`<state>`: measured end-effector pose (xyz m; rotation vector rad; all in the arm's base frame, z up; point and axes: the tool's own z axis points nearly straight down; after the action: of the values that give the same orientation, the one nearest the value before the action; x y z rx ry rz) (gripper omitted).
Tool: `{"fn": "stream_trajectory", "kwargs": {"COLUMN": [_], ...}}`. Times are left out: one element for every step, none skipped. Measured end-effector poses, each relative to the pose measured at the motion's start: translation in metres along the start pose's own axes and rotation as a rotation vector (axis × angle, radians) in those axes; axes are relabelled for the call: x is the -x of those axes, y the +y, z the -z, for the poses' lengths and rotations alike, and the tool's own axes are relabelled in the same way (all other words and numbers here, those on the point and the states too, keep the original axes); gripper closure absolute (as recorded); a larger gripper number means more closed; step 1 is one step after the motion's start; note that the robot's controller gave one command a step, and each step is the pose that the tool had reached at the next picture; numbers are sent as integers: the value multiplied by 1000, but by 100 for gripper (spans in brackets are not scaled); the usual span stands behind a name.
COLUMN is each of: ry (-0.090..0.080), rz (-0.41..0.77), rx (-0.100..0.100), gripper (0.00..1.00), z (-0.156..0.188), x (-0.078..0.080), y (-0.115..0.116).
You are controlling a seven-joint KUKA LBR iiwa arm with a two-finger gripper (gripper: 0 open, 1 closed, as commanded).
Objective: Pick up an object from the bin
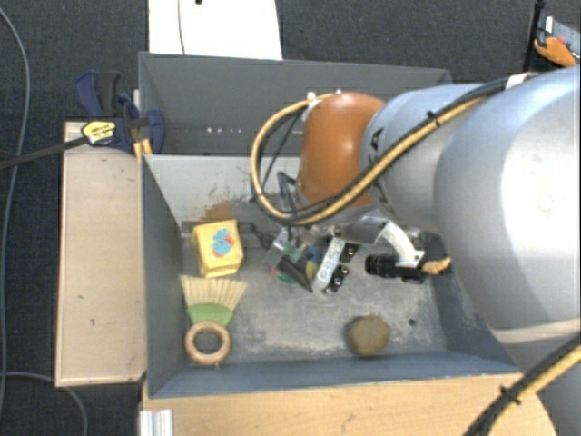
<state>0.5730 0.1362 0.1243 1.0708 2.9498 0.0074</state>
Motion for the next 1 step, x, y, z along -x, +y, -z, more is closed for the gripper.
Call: {"fn": "stream_trajectory", "kwargs": {"ry": [-2], "rz": [1], "rx": [2], "gripper": [100], "z": [17], "x": [1], "y": [1]}}
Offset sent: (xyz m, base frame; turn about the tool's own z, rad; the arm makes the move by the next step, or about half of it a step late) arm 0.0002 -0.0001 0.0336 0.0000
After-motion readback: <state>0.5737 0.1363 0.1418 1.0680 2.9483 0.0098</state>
